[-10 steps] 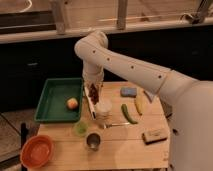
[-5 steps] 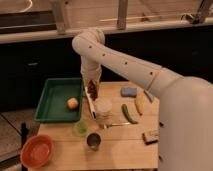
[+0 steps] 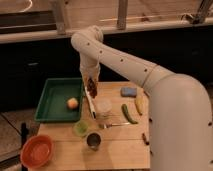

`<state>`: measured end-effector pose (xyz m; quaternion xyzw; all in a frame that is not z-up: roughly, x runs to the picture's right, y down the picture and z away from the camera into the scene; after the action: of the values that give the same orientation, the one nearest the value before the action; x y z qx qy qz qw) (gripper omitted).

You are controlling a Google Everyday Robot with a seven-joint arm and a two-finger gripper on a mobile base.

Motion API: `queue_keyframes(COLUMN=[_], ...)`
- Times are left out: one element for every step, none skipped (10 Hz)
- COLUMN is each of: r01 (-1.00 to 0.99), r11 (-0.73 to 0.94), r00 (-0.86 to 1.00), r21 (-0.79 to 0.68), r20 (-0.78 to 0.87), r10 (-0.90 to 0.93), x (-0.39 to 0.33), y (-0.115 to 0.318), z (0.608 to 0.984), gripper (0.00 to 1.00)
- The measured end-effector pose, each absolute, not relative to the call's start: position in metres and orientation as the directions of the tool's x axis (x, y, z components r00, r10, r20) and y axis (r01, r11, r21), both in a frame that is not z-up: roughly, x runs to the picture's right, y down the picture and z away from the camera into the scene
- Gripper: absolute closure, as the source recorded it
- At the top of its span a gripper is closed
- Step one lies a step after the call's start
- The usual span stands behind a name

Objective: Place grapes in red bowl

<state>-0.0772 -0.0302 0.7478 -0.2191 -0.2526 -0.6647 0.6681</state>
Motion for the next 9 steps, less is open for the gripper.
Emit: queue_keyframes(r01=[0.999,0.999,0.999,0.998,0.998,0.997,0.995,0.994,0.994], r11=[0.008,0.002,0.002,-0.002,-0.018,-0.030,-0.045,-0.057,-0.057], r00=[-0.024,-0.030,-0.031,-0.037,-0.057,-0.071,-0.091,-0.104,-0.104], r21=[0.047,0.050,0.051,0.056,0.068,0.076,0.089,0.094,0.094], r20=[0.632,0.635,0.635,0.637,0.635,0.635,0.635,0.635,0.637], r10=[-0.774,-0.772,-0.771,-0.770,-0.770,-0.769,-0.767,-0.765,-0.764], x=[-0.073,-0.069,-0.068,-0.067,-0.071,-0.075,-0.082,-0.081,-0.078], y=[-0.031,-0.034,-0.036,-0.039,-0.044,-0.047,-0.050,-0.055,-0.056], z=[0.751,0.754,0.755,0.757,0.759,0.761,0.764,0.768,0.770], gripper=[0.97,0.97,0.97,0.97,0.97,0.97,0.97,0.97,0.97])
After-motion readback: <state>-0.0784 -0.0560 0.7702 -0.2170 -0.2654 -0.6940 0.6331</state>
